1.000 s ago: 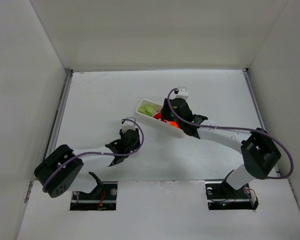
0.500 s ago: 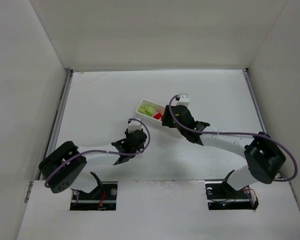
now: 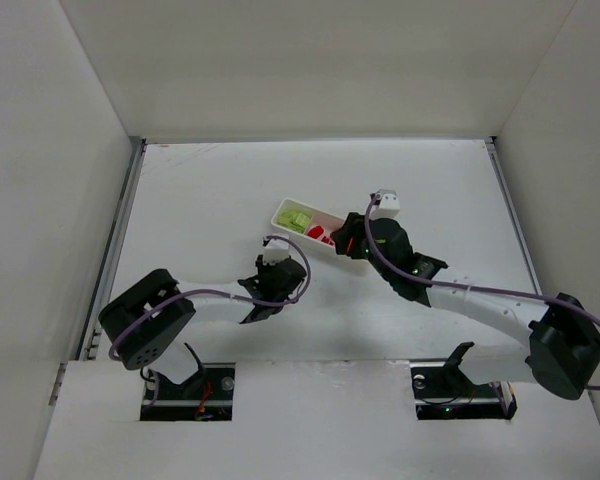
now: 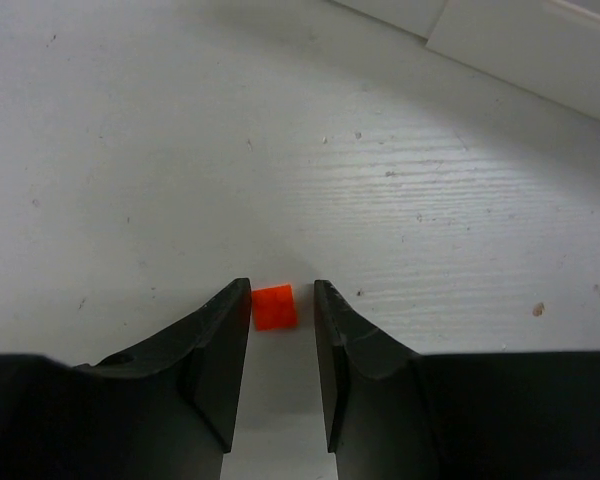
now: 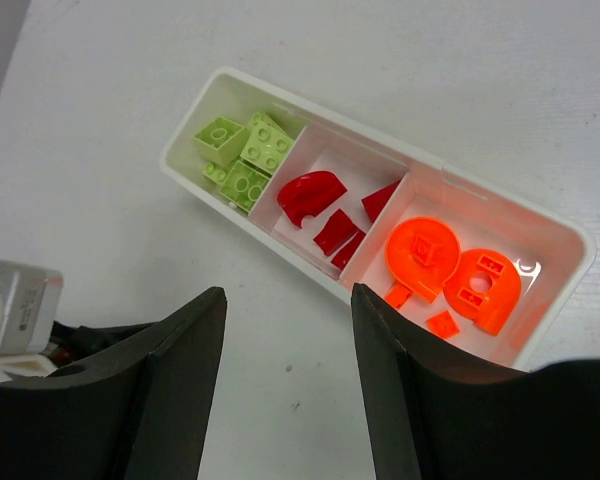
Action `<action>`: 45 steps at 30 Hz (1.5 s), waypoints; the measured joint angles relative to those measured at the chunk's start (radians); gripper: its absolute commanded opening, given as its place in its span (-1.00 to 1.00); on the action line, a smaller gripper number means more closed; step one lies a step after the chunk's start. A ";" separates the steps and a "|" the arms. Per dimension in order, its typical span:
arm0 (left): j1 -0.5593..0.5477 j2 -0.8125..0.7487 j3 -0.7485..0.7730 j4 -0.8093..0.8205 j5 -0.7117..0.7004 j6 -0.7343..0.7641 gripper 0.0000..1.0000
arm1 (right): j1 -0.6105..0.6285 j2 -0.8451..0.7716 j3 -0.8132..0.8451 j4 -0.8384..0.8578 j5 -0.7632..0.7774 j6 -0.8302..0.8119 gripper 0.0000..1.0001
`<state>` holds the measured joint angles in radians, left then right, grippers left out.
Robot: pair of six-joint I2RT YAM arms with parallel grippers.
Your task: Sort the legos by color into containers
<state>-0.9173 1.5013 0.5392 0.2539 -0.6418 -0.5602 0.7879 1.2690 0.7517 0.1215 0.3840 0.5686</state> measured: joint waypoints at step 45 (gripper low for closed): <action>-0.048 0.292 0.683 -0.087 0.208 0.080 -0.64 | -0.433 -0.429 -0.428 0.156 0.043 0.274 -0.23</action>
<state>-0.9649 1.7931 1.2221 0.1669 -0.4339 -0.4797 0.3550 0.8402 0.3233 0.2779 0.4274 0.8429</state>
